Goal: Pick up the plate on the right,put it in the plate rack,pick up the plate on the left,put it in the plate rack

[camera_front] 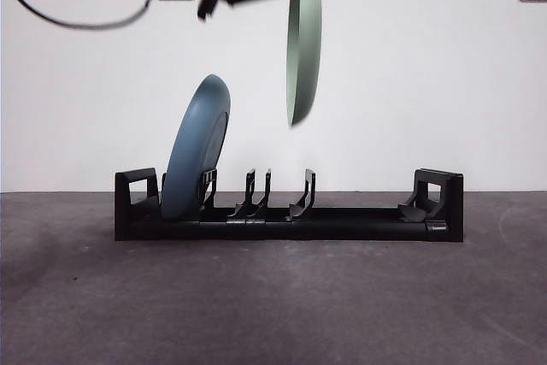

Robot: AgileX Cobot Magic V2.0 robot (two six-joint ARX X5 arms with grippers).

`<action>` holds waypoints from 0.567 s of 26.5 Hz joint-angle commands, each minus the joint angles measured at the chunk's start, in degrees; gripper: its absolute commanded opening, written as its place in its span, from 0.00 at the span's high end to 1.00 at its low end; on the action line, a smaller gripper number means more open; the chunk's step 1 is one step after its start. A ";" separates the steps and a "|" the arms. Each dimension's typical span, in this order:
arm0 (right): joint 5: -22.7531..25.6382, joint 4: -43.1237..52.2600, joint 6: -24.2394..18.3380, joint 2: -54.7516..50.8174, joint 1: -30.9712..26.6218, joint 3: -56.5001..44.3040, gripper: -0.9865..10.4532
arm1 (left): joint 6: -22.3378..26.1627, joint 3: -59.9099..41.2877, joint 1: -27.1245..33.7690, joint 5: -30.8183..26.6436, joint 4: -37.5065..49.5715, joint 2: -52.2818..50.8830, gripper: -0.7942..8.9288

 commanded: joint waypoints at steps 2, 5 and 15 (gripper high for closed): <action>-0.02 -0.37 -0.31 0.04 0.00 -0.02 0.61 | 0.44 0.37 -0.02 -0.02 0.02 2.73 0.93; -0.02 -0.83 -0.33 0.07 0.00 -0.02 0.61 | 0.70 0.37 -0.04 -0.07 -0.44 4.26 0.93; 0.00 -1.25 -0.42 0.07 0.00 0.00 0.61 | 5.81 0.37 -0.20 -4.57 -4.20 6.49 0.93</action>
